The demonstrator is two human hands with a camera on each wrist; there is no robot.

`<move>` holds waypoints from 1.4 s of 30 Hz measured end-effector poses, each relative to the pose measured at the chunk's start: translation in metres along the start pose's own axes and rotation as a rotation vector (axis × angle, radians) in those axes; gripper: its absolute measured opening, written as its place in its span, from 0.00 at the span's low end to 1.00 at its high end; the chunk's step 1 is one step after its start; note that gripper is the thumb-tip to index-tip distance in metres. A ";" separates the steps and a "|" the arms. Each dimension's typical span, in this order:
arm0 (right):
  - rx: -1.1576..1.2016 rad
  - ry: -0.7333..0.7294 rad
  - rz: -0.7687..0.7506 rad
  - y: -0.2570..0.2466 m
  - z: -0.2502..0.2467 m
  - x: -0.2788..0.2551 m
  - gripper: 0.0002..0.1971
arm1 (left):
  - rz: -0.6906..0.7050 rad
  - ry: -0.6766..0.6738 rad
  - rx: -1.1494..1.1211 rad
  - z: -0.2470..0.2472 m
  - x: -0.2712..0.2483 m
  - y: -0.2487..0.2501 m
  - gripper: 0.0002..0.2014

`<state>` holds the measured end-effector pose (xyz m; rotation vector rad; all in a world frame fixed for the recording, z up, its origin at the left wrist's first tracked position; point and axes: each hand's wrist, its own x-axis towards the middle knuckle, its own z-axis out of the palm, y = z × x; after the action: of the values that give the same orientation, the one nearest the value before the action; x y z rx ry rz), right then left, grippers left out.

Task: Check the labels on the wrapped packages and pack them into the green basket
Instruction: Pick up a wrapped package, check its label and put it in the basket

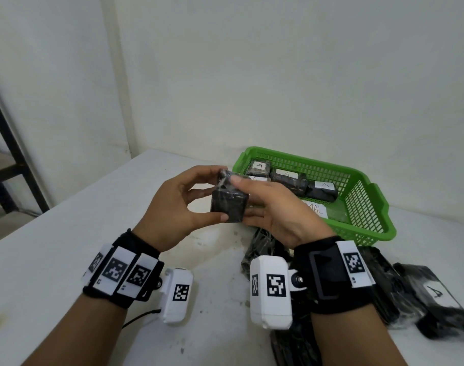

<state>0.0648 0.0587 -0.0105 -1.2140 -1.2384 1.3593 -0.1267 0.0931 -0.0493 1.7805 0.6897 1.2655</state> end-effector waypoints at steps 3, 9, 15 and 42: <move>-0.013 0.036 -0.027 0.005 -0.001 0.002 0.19 | 0.027 -0.010 -0.007 0.001 -0.001 0.002 0.31; -0.086 0.023 -0.038 0.007 -0.002 0.003 0.19 | 0.066 -0.006 0.015 0.004 -0.002 0.002 0.25; -0.077 0.010 -0.068 0.008 0.000 0.005 0.29 | 0.092 -0.012 0.056 0.002 -0.002 0.001 0.24; 0.043 -0.067 0.063 -0.005 -0.001 -0.005 0.32 | 0.269 0.022 0.176 0.001 -0.002 0.007 0.20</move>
<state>0.0661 0.0544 -0.0053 -1.1952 -1.2203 1.4754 -0.1271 0.0875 -0.0443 2.0596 0.6044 1.4400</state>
